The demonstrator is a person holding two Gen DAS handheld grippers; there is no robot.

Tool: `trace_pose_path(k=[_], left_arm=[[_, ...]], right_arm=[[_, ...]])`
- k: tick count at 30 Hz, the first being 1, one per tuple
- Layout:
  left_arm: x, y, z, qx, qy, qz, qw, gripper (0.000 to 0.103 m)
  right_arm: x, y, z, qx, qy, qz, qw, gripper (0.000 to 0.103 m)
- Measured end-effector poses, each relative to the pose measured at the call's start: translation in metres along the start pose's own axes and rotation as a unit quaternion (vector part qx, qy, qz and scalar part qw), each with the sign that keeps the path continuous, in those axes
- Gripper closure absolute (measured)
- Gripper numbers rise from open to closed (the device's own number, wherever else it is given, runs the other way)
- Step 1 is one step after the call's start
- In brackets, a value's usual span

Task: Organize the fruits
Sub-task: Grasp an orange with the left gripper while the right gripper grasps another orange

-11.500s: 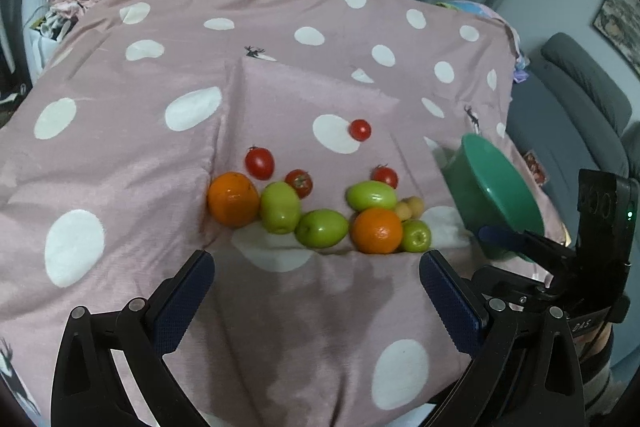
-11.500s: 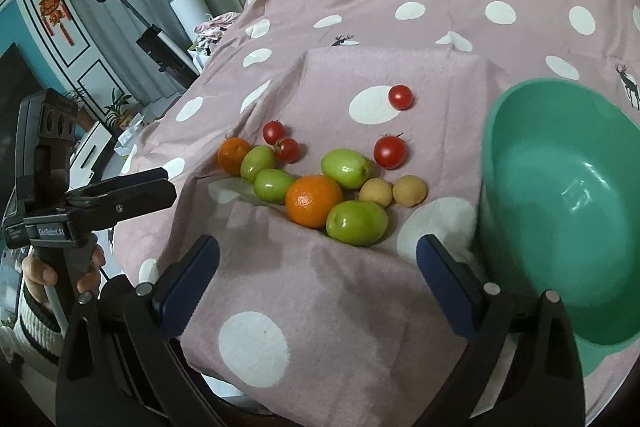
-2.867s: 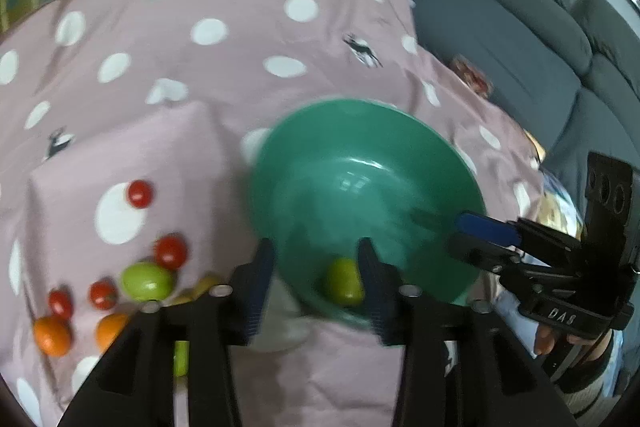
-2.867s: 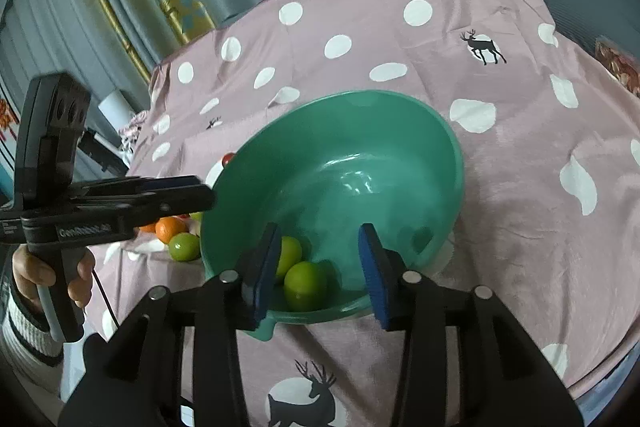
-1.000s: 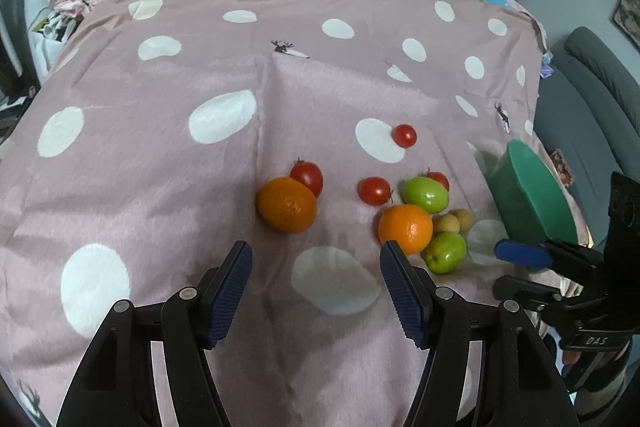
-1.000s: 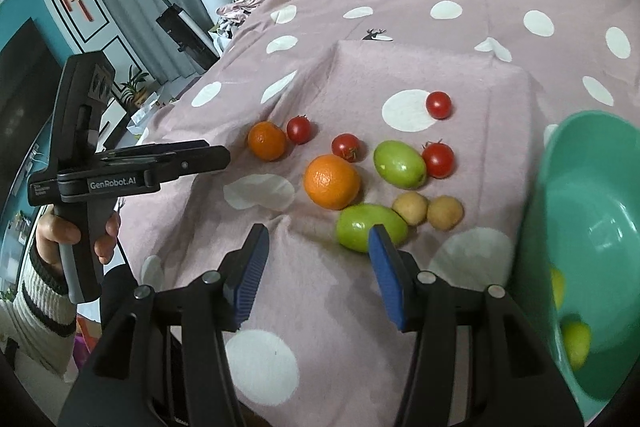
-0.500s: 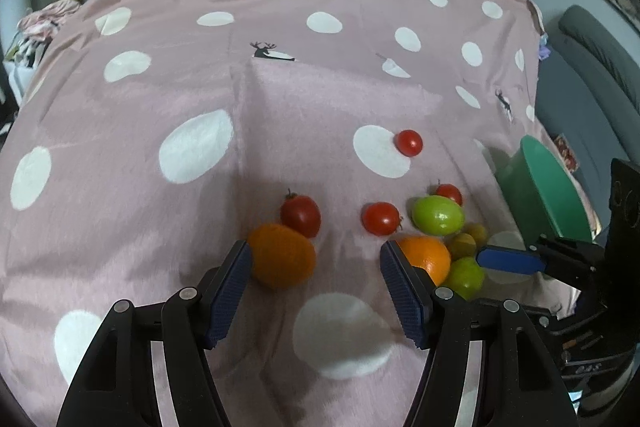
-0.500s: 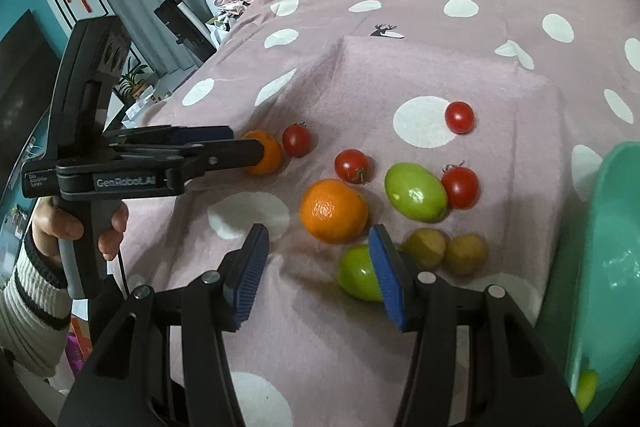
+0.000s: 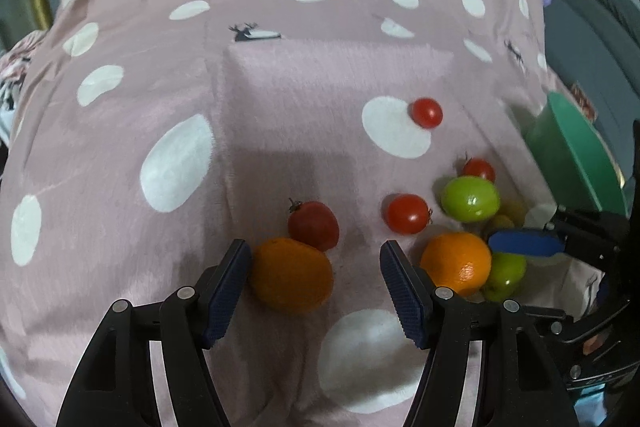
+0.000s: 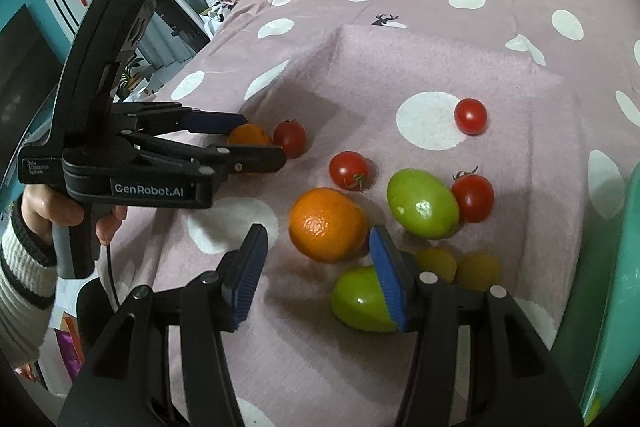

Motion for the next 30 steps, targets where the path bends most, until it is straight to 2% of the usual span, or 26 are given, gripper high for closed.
trace_pose_path(k=[7,10,12,13,17,21,30], left_arm=[[-0.008,-0.006,0.002,-0.044,0.027,-0.029,0.9982,0.042],[-0.008,-0.005,0.002,-0.045,0.029,-0.033,0.998,0.048],[-0.01,-0.005,0.001,-0.05,0.032,-0.039,0.9975,0.057],[-0.011,-0.005,0.002,-0.052,0.036,-0.04,0.9972,0.059],[-0.017,-0.008,0.006,-0.059,0.046,-0.043,0.9963,0.059],[-0.018,-0.006,0.006,-0.043,0.041,-0.032,0.9977,0.059],[-0.011,-0.006,0.014,-0.005,0.026,-0.016,0.9995,0.059]], right_arm=[[-0.007,0.002,-0.002,0.01,0.007,-0.003,1.0,0.048],[-0.013,0.001,-0.003,0.014,0.013,0.001,1.0,0.048],[-0.017,0.001,-0.004,0.016,0.018,0.002,1.0,0.048],[-0.019,0.001,-0.004,0.019,0.02,0.004,1.0,0.048],[-0.024,-0.002,-0.004,0.023,0.026,0.01,0.999,0.05],[-0.027,-0.004,-0.003,0.019,0.025,0.005,0.999,0.056],[-0.02,-0.006,-0.003,0.004,0.009,0.004,1.0,0.056]])
Point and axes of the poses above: each gripper's, at about its wrist camera, not at the fingertips, and x roughly against the way its jaws point, y to its left, z to its underside, the point moved 5 cm from there along -x, roughly the way its jaws point, and after that the axes turned 10 degrees about x, right-handed, at the moved point
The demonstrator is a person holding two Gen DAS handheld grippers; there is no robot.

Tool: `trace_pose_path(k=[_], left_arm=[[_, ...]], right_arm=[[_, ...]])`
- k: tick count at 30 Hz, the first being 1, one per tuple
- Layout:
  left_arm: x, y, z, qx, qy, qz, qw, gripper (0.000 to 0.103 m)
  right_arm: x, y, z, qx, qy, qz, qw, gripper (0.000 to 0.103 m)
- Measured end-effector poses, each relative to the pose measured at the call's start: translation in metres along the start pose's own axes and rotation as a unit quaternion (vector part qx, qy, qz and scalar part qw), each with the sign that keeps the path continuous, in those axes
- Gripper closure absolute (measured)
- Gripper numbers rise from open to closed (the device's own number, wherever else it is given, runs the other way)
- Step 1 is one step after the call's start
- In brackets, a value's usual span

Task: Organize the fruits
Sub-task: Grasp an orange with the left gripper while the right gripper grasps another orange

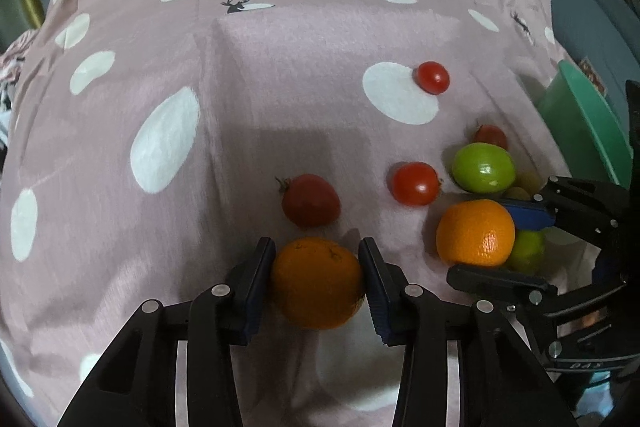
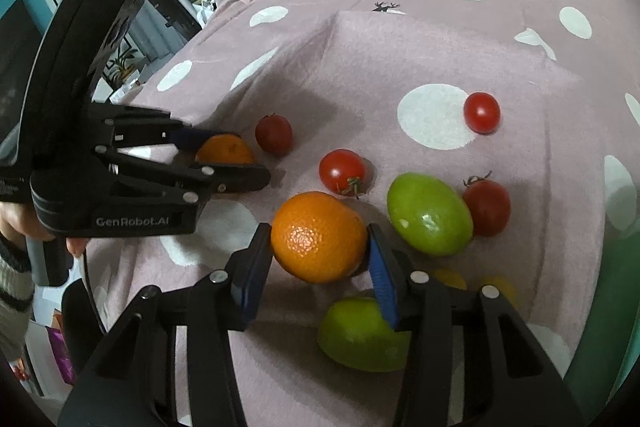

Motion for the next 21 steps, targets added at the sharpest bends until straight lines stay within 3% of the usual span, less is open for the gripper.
trace_pose_path(k=[11,21], left_arm=[[0.037,-0.013,0.013,0.036,-0.043,0.039,0.9977,0.059],[0.062,-0.033,0.022,0.04,-0.067,0.049,0.9958,0.059]], right_arm=[[0.036,0.007,0.01,-0.01,-0.032,0.0,0.999,0.056],[0.068,0.008,0.017,-0.017,-0.061,0.004,0.998,0.056]])
Point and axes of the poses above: each gripper's, at about its wrist camera, not at the fingertips, and x roughly against the way its jaws point, y to its left, z to its underside, the point moved 5 cm from there along -x, roughly the way its jaws point, and after that the axes turned 10 degrees about x, right-handed, at the moved point
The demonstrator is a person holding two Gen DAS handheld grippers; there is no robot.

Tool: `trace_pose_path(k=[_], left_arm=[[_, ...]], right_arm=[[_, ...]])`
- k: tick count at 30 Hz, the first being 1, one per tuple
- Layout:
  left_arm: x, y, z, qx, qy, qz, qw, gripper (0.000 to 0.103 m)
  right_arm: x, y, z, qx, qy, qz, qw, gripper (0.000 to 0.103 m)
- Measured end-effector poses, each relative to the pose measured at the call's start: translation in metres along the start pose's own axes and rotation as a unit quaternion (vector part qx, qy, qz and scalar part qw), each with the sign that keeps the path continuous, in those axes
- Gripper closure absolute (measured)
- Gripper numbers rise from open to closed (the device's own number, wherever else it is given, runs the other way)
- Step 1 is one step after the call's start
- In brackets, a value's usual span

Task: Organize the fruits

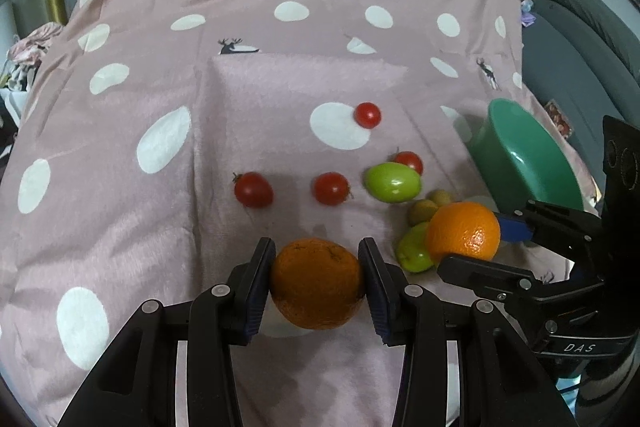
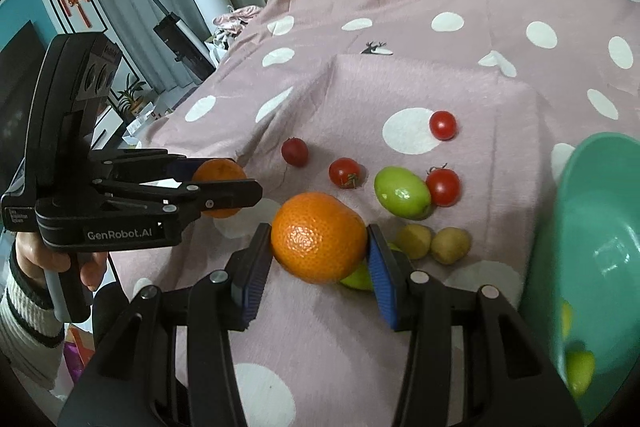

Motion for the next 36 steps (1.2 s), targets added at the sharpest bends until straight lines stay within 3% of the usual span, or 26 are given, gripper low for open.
trace_pose_path(k=[36], left_arm=[[0.034,-0.053,-0.009,-0.036,-0.041,0.01,0.9985,0.059]], right_arm=[[0.066,-0.018,0.005,-0.021,-0.069,0.038,0.997,0.056]])
Point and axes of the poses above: each gripper's, at about its wrist camera, not at the fingertips, and x roughly against the way its jaws point, y to its left, z to its underside, the point moved 5 cm from there along -x, roughly the way its jaws point, and after that the axes turned 10 degrees about x, right-handed, at the moved point
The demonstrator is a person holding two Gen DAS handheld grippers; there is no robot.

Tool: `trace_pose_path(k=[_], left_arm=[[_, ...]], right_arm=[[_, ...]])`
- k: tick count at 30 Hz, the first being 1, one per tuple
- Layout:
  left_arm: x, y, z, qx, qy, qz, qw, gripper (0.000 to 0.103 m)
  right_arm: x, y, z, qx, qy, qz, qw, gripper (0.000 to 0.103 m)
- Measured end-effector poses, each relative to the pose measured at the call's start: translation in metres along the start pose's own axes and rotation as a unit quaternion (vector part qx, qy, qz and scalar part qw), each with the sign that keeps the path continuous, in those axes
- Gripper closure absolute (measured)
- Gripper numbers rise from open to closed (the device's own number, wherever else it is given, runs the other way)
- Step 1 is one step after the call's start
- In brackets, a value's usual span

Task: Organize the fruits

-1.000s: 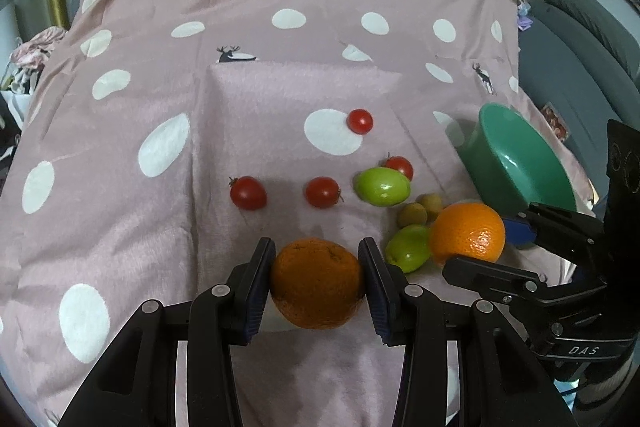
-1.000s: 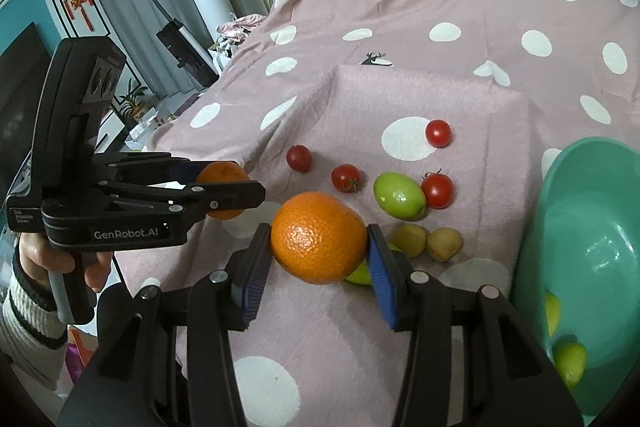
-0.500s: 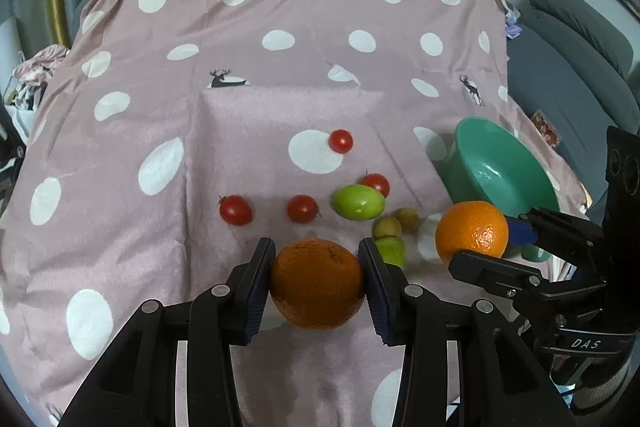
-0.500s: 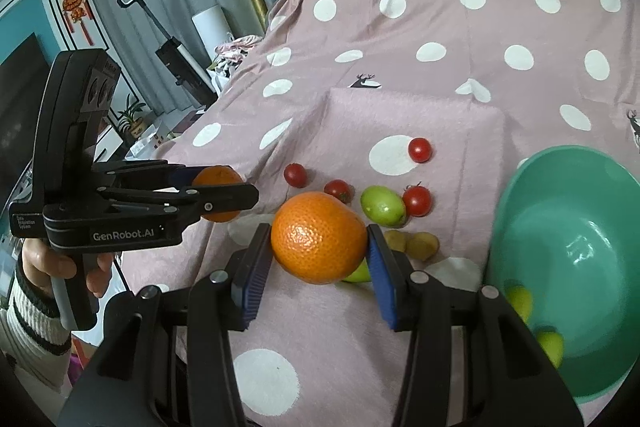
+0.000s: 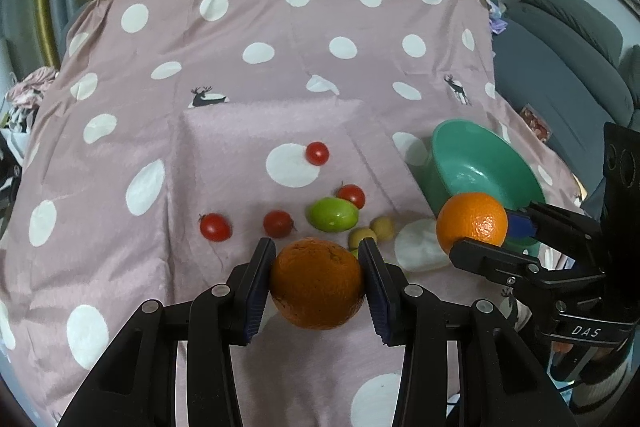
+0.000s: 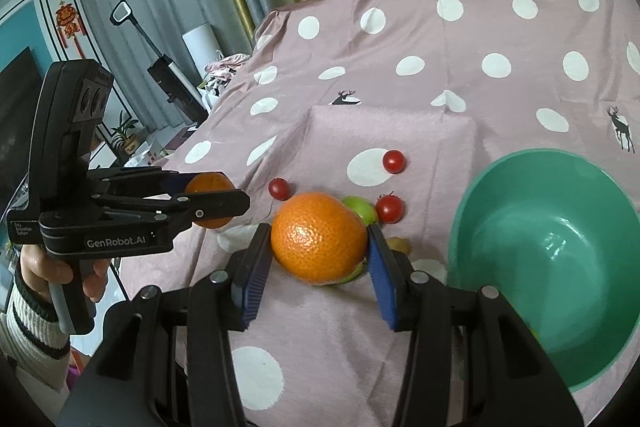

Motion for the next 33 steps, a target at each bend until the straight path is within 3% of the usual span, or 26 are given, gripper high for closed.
trace_pose_path(k=[33], left_arm=[[-0.021,-0.074,-0.024,-0.067,0.007,0.037,0.9971,0.059]], right_arm=[[0.041,-0.055,0.019,-0.056,-0.028,0.046,0.997,0.056]])
Point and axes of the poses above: each gripper's, at about its wrist camera, not at the fingertips, and x roughly against the way its jaws point, y to its left, z to its underside, the point moved 5 cm from there along -x, roughly the way its jaws point, and after that the axes turned 10 degrees about x, right-handed, at the moved point
